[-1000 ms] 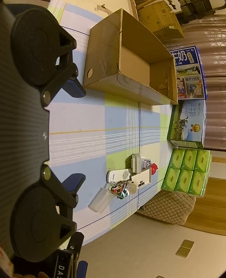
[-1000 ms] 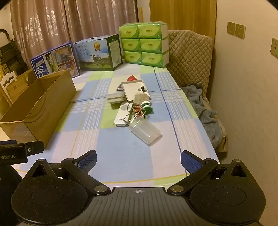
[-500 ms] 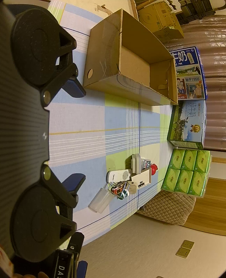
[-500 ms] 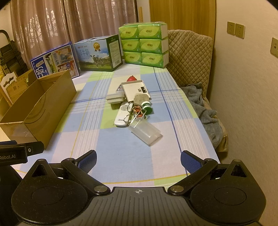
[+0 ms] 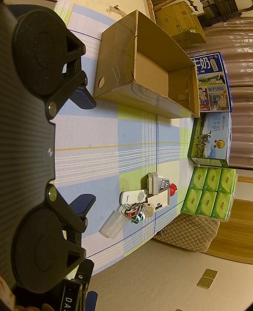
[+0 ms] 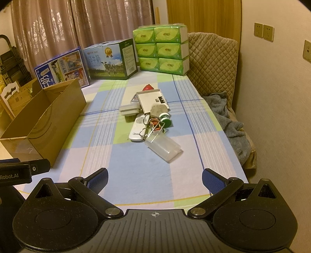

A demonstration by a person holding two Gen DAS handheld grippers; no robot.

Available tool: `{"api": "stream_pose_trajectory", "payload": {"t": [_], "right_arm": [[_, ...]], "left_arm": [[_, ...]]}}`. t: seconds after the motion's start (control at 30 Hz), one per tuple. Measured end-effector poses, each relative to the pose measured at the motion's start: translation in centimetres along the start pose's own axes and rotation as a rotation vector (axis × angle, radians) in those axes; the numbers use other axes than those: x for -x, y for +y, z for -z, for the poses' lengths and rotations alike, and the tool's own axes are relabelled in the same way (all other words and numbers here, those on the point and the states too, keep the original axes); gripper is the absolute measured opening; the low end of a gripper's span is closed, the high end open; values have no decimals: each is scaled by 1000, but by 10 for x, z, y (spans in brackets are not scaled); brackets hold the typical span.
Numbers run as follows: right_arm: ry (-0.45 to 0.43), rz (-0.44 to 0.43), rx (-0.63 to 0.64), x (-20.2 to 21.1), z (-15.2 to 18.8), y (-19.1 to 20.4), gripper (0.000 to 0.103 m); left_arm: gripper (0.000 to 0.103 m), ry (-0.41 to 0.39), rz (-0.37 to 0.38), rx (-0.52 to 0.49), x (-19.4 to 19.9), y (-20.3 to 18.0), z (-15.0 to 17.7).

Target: Organize rigid objects

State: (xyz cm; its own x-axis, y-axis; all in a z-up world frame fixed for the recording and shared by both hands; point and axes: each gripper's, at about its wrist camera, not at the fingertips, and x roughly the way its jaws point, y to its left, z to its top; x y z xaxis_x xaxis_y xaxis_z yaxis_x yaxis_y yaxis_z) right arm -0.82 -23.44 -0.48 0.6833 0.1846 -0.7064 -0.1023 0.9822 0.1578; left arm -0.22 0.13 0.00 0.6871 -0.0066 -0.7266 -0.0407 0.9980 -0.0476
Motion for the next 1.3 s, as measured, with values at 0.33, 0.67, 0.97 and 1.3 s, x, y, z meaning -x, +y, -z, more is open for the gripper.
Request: {"api": "stream_pose_trajectory", "payload": {"t": [0.33,0.67,0.97,1.3], "right_arm": [[1,-1,0,-1,0,0,101],[2,-2,-1,-1,-1,-1,101],[3,0,0,-2,0,2,101],[4,-6,9,-5,1,2,101]], "left_arm": [[92,3,0,2,-1,0,0],[92,4,-1,3,-2,0,1],[92,4,-1,3,-2,1,1],[92,7,13,0,-7,2,3]]}}
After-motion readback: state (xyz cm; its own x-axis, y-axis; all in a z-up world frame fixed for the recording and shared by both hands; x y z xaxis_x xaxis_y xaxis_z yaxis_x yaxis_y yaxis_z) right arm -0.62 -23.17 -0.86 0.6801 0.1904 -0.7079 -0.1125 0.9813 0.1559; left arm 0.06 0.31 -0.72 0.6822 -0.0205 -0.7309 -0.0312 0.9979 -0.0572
